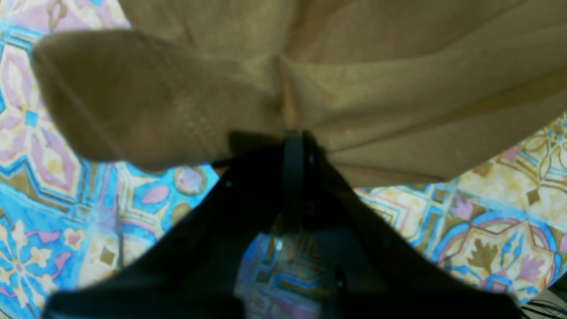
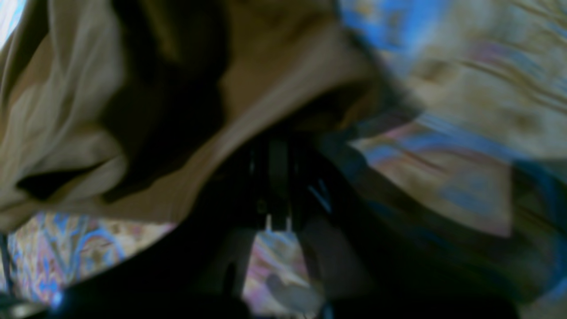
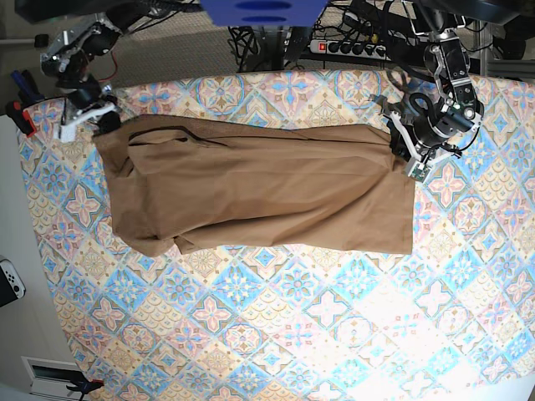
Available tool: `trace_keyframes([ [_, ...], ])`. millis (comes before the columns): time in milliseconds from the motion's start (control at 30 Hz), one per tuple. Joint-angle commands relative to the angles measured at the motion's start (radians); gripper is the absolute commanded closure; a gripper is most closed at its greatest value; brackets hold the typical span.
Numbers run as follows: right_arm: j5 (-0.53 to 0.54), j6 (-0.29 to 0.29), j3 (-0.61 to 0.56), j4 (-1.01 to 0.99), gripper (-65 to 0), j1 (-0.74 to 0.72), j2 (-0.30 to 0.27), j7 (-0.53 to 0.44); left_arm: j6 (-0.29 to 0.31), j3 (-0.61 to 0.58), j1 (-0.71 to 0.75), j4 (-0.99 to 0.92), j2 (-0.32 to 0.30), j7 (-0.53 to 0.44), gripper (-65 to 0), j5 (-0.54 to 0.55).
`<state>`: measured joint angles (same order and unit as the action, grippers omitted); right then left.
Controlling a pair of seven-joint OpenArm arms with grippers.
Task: Layout the t-shirt on the table in an organized manner, then fold the t-shirt properly
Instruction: 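Pull the shirt end with the left gripper away from the right gripper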
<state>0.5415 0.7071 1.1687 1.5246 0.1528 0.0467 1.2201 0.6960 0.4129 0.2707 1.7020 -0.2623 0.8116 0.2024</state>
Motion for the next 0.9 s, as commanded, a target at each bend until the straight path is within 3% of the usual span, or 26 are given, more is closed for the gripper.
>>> trace_keyframes([
  [0,-0.021,-0.009,0.000,0.011,0.0,-0.008,-0.012,0.003,0.002,0.002,0.002,0.008,-0.004,0.033,0.0,-0.024],
  [267,-0.022,-0.009,-0.065,0.011,-1.4,-0.009,-0.049,0.048,0.002,0.002,0.008,0.050,0.024,0.033,0.0,-0.025],
  [367,-0.021,-0.009,-0.074,0.011,-10.5,-0.009,-0.049,0.048,0.002,0.004,0.008,0.074,0.024,0.033,0.0,-0.017],
  [633,-0.021,-0.009,-0.074,0.011,-26.0,-0.011,-0.049,0.046,0.002,0.077,0.026,0.168,0.050,0.033,-1.0,-0.017],
  [767,-0.021,-0.009,-0.074,0.011,-29.1,-0.011,-0.049,0.046,0.002,0.094,0.025,0.168,0.060,0.033,-22.6,-0.017],
  [867,-0.022,-0.009,-0.074,0.011,-29.0,-0.011,-0.049,0.045,0.002,0.137,0.023,0.168,0.107,0.033,-38.4,-0.017],
])
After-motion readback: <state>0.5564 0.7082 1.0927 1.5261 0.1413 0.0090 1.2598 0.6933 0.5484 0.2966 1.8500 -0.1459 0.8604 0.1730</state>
